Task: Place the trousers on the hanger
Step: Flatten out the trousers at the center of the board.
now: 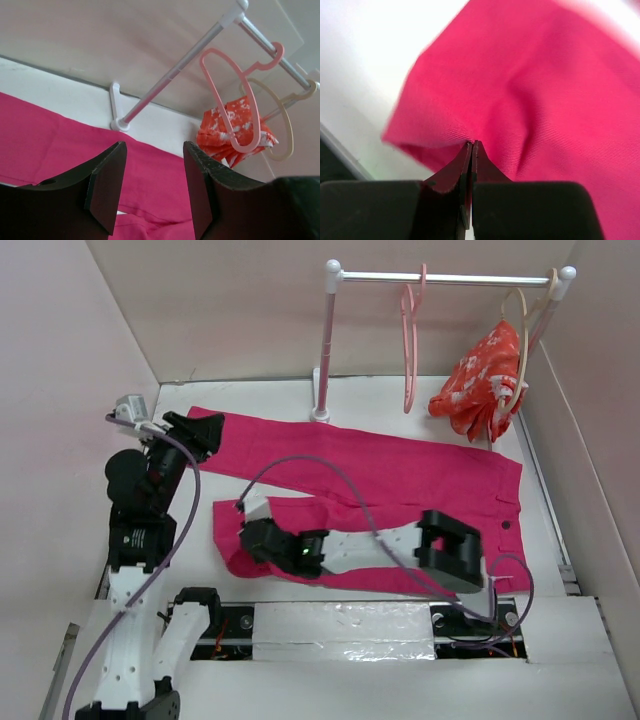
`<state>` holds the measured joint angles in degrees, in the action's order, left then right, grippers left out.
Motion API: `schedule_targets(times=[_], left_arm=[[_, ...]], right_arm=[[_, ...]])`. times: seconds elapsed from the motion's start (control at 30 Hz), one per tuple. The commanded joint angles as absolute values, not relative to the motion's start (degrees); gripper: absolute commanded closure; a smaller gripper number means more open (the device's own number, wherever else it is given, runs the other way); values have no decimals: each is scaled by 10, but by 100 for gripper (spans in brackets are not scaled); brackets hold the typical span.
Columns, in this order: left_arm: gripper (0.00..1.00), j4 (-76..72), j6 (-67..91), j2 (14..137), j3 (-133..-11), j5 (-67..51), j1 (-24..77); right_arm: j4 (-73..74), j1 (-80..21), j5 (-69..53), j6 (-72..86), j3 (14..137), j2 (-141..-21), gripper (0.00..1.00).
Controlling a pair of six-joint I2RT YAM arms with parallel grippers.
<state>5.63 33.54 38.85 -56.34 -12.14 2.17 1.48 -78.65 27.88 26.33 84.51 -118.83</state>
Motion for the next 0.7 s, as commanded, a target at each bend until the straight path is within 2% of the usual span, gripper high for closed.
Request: schedule_targets(times=[0.0,0.13,0.27,0.33,0.4,0.47,0.67], left_arm=[[53,4,355,445,-581,-192,21],[53,-61,380,486,-576,-224,21],[54,-96,396,566,-613,-264,26],[54,-96,388,605,-637,-245,61],[53,-68,341,639,-658,-133,154],[53,-53,332,683,-667,-110,200],[52,-69,343,676,-576,-19,253]], right_arm=[[-70,-752,334,299,780,-1008,100],[-77,-717,355,350,610,-866,100],[-55,-717,345,397,436,-815,100],[-12,-723,339,471,403,-821,100],[-2,-747,339,528,363,-838,100],[-2,-756,334,555,349,-849,100],[61,-756,366,605,356,-872,100]])
